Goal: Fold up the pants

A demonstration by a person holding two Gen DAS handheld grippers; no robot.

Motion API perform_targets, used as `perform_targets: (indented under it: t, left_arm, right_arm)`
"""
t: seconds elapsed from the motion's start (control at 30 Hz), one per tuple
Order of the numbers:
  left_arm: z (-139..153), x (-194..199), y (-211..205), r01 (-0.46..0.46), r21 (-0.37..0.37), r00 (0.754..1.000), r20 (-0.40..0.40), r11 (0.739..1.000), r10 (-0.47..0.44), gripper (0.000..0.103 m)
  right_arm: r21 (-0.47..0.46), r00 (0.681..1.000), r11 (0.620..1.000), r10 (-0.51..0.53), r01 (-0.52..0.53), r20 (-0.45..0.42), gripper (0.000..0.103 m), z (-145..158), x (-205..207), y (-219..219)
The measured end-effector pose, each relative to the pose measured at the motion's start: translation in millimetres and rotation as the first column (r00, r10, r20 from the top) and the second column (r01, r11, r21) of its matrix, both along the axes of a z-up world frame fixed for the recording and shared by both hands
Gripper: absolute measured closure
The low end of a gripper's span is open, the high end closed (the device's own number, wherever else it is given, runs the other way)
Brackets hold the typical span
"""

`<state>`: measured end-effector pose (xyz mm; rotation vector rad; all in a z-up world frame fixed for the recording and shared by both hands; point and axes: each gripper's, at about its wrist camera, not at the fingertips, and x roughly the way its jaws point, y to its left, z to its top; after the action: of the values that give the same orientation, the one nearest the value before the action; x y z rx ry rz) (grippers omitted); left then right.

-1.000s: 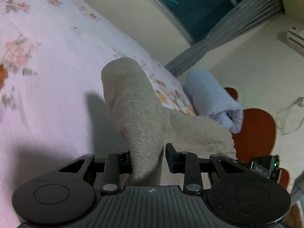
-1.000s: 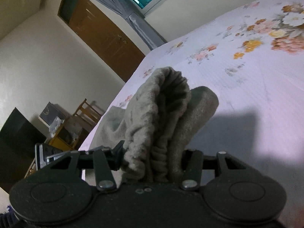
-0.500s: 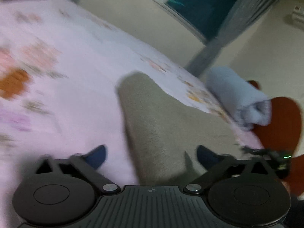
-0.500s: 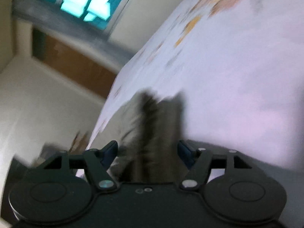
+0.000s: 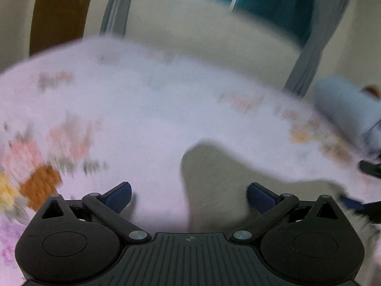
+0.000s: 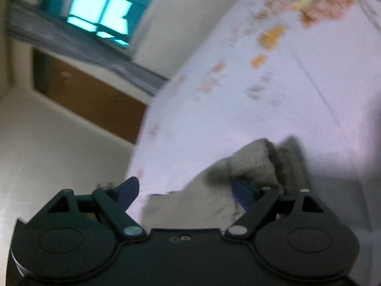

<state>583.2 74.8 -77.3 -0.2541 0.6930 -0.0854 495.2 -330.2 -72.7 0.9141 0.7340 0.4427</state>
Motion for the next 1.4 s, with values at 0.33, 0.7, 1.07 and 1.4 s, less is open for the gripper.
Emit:
perform_targets:
  t: [0.33, 0.7, 1.07, 1.4]
  left_arm:
    - [-1, -103, 25, -0.023, -0.177, 0.993, 0.109, 0.984, 0.043, 0.000]
    - [8, -165, 41, -0.112, -0.127, 0.986, 0.106, 0.985, 0.126, 0.000]
    - [24, -323, 21, -0.078, 0.110, 0.982, 0.179, 0.991, 0.057, 0.000]
    - [56, -445, -32, -0.034, 0.220, 0.952, 0.305, 0.975, -0.036, 0.000]
  right_arm:
    - [0.077, 0.987, 0.994, 0.063, -0.075, 0.149, 0.018, 26, -74, -29]
    - [0.085, 0.995, 0.996, 0.026, -0.034, 0.095, 0.014, 31, -124, -45]
    - [-0.382, 0.953, 0.911, -0.034, 0.153, 0.300, 0.006, 84, -296, -58]
    - [-0.647, 0.892, 0.686, -0.008, 0.334, 0.452, 0.006, 80, -425, -2]
